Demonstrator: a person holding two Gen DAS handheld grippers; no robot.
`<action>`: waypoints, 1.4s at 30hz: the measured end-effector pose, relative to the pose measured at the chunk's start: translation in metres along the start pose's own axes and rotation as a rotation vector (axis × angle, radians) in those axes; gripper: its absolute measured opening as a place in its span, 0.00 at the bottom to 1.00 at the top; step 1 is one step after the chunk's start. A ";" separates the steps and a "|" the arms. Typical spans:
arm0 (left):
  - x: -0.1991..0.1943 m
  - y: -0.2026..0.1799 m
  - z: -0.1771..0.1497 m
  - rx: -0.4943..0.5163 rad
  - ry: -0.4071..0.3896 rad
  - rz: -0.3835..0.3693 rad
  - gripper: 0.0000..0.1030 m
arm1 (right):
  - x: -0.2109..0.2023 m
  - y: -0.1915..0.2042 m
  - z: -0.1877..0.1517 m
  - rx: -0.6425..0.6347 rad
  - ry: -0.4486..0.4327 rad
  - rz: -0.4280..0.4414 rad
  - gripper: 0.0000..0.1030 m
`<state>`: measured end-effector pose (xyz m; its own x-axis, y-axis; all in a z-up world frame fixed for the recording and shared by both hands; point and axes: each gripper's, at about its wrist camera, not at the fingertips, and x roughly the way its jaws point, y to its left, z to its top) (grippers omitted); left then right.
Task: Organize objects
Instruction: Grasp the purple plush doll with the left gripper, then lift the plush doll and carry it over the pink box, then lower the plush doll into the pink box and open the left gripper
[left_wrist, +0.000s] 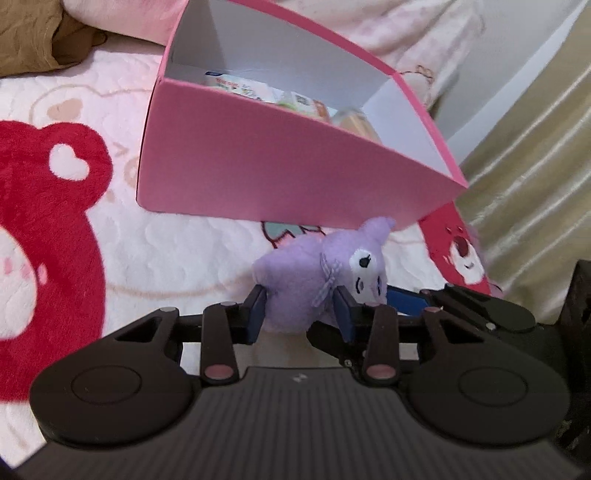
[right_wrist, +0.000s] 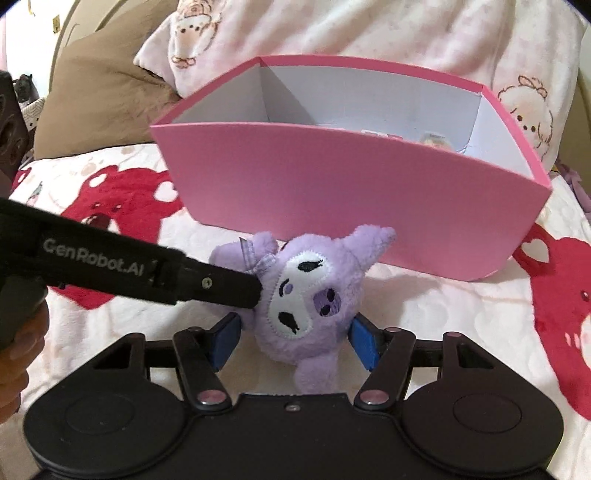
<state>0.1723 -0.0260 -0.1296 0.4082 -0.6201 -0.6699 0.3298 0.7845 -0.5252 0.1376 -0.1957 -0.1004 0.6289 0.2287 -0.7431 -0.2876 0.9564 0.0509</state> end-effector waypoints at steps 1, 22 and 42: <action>-0.006 -0.003 -0.002 0.000 0.001 -0.008 0.37 | -0.007 0.000 -0.001 -0.002 0.001 0.004 0.67; -0.125 -0.109 0.009 0.190 -0.131 -0.017 0.37 | -0.144 0.020 0.024 -0.090 -0.144 -0.055 0.69; -0.003 -0.086 0.171 0.018 0.003 0.109 0.38 | -0.038 -0.063 0.156 -0.023 0.077 0.016 0.68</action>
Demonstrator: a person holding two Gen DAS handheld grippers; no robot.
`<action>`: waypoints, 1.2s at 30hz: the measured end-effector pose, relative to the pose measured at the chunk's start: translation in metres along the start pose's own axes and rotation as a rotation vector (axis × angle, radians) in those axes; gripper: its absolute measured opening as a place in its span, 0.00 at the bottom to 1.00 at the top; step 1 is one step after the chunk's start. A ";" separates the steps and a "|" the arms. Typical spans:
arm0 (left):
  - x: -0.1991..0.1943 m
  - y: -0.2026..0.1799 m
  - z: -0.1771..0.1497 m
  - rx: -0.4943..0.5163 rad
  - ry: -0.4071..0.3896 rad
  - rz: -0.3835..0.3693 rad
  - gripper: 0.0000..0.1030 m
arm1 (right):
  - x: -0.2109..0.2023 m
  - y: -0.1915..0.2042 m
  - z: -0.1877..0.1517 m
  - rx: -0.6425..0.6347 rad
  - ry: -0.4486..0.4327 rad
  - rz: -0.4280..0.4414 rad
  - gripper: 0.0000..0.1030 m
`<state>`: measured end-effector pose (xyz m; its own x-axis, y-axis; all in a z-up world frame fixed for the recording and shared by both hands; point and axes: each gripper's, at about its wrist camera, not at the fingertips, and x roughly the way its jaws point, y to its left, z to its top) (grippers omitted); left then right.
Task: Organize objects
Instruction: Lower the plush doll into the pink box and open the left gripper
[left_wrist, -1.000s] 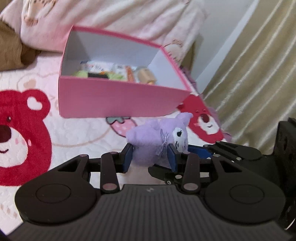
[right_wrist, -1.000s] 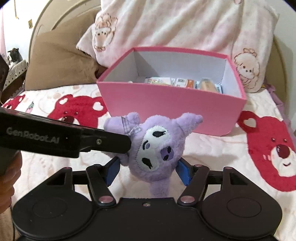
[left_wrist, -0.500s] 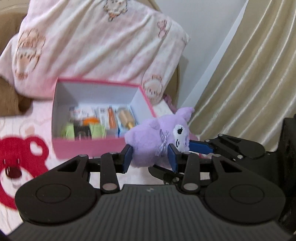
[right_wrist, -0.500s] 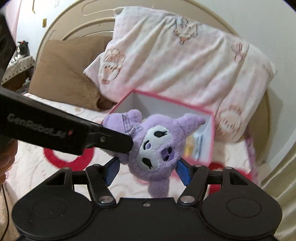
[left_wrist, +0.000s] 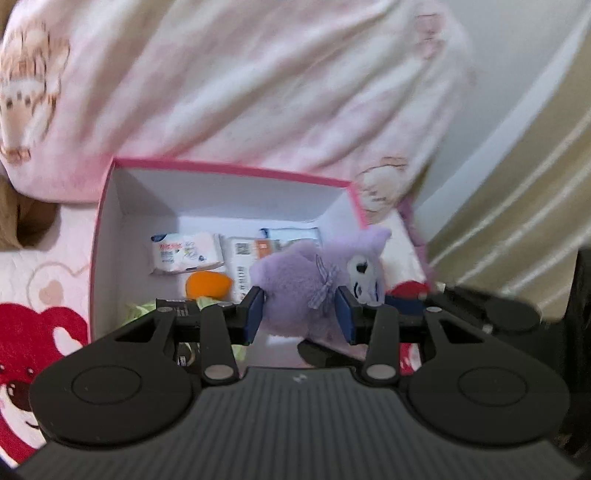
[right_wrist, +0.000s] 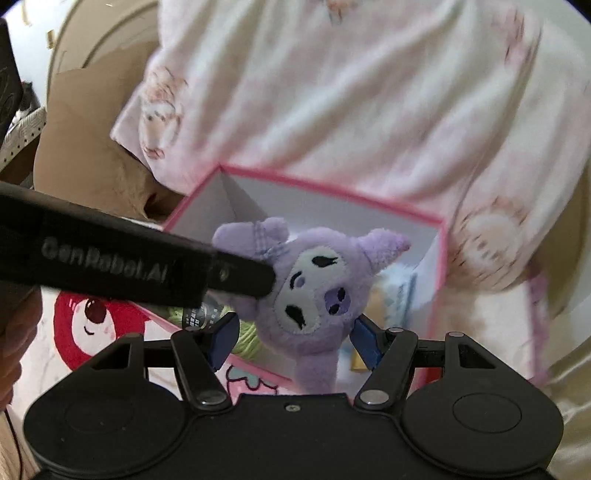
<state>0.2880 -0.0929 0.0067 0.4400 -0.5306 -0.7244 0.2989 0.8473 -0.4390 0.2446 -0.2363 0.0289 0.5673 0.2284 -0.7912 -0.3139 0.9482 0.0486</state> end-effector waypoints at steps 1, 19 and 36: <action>0.007 0.004 0.003 -0.021 0.001 0.004 0.38 | 0.013 -0.005 0.000 0.035 0.015 0.015 0.68; 0.093 0.015 0.020 0.089 0.068 0.044 0.38 | 0.085 -0.015 -0.024 0.260 0.203 0.026 0.58; 0.045 0.006 0.005 0.034 0.024 0.030 0.45 | 0.015 -0.014 -0.035 0.216 0.007 0.032 0.63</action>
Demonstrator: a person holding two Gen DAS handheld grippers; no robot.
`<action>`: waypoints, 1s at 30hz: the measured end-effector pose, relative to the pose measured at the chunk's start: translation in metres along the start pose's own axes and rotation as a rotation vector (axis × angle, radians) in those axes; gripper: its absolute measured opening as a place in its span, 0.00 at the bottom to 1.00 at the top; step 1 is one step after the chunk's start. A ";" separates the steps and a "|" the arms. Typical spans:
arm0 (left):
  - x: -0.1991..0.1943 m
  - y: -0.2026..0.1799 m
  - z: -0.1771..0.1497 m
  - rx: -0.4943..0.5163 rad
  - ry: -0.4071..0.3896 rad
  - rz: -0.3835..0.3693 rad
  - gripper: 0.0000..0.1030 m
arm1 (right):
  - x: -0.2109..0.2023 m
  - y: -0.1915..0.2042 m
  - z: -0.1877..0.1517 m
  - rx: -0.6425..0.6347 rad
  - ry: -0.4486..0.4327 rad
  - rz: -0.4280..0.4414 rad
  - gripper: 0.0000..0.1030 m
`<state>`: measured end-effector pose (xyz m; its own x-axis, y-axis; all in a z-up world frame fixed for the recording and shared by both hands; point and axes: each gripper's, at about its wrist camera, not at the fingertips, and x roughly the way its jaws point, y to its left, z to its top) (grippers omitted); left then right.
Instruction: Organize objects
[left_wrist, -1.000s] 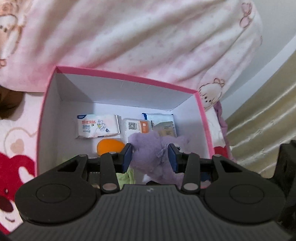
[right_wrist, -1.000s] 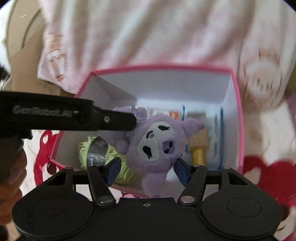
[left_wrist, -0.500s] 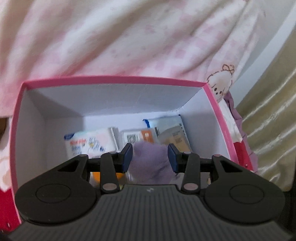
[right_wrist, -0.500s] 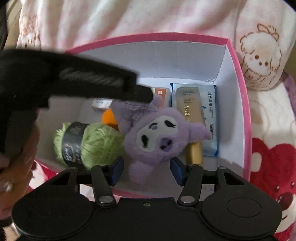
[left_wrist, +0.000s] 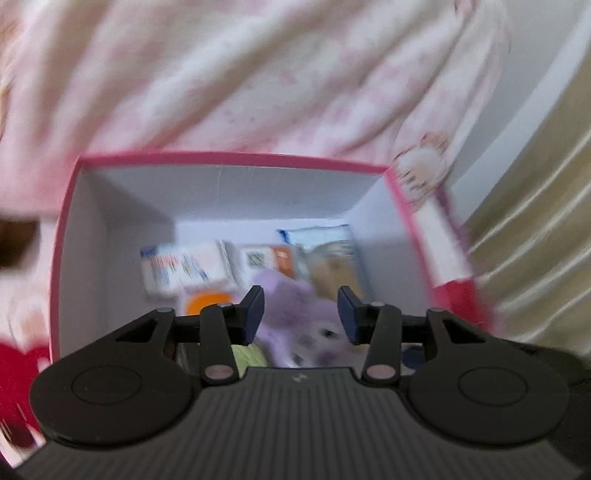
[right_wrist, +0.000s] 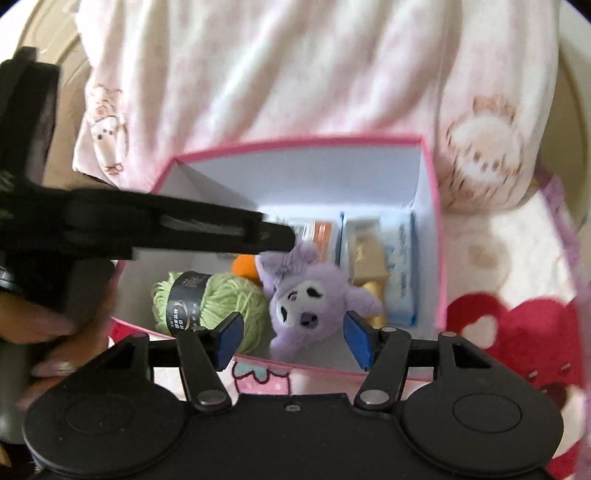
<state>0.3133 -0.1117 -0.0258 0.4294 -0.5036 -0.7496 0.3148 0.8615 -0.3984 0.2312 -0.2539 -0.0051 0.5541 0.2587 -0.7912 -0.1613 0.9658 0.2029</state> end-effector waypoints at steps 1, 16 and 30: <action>-0.015 0.001 -0.002 -0.038 -0.005 -0.018 0.45 | -0.007 0.005 0.003 -0.029 -0.010 -0.014 0.63; -0.166 -0.032 -0.058 0.084 -0.016 0.176 0.61 | -0.122 0.038 -0.012 -0.139 -0.075 -0.047 0.63; -0.232 -0.045 -0.129 0.099 -0.135 0.211 0.75 | -0.153 0.062 -0.063 -0.176 -0.092 -0.101 0.68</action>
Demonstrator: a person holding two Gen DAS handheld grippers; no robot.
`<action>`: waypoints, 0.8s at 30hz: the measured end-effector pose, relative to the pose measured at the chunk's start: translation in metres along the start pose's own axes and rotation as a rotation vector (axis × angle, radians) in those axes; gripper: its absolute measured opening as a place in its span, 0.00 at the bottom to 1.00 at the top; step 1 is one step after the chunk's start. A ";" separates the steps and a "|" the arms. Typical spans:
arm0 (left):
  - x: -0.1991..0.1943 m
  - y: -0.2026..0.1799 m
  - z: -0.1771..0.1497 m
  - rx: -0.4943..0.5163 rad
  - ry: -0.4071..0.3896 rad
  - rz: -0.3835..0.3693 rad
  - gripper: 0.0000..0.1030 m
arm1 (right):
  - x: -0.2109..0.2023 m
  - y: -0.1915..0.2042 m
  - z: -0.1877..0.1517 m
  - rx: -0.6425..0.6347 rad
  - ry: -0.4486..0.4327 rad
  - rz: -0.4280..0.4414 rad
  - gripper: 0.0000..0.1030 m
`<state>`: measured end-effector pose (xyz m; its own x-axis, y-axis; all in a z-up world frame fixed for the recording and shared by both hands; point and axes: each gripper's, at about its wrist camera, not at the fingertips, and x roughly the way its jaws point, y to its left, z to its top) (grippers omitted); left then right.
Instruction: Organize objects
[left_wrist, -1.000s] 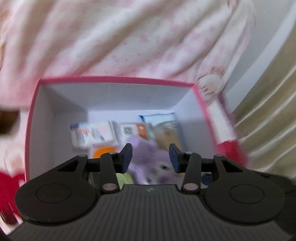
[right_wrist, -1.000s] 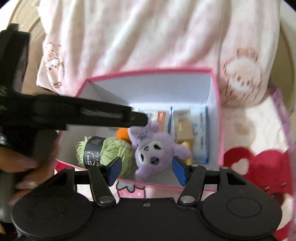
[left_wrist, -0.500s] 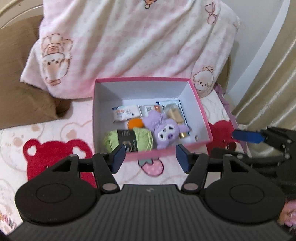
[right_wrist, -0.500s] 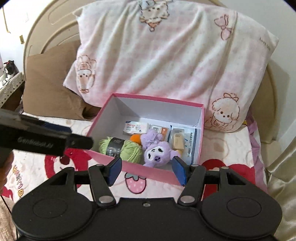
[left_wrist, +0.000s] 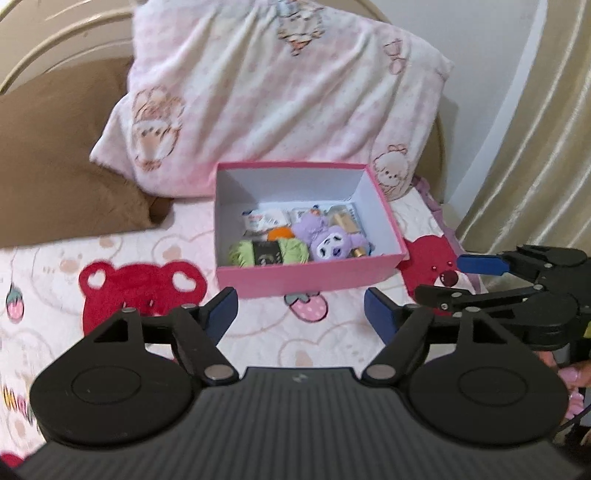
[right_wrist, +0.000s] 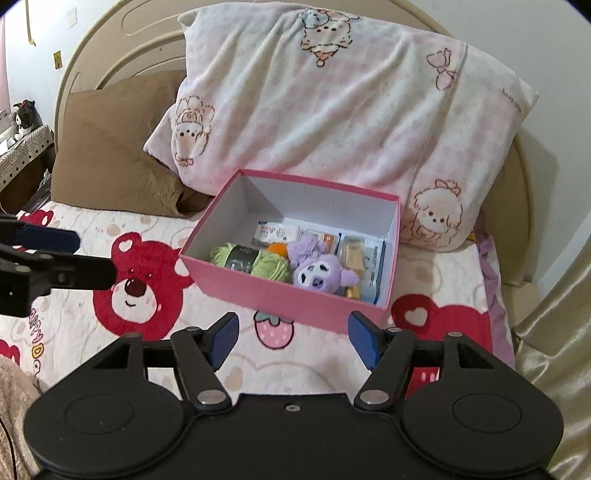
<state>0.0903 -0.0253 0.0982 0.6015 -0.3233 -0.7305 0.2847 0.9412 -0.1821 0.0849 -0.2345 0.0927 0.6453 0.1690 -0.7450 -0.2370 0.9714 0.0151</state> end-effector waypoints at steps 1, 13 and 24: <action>0.001 0.002 -0.004 -0.009 0.011 0.002 0.75 | 0.000 0.001 -0.003 0.004 0.001 -0.004 0.68; 0.011 0.014 -0.024 -0.012 0.020 -0.002 0.86 | 0.005 0.002 -0.029 0.036 0.026 -0.062 0.86; 0.043 0.022 -0.030 -0.064 0.156 0.072 0.98 | 0.012 0.005 -0.034 0.069 0.031 -0.090 0.90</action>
<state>0.1003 -0.0152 0.0429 0.4941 -0.2401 -0.8356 0.1939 0.9673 -0.1633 0.0670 -0.2335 0.0611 0.6387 0.0763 -0.7657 -0.1276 0.9918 -0.0076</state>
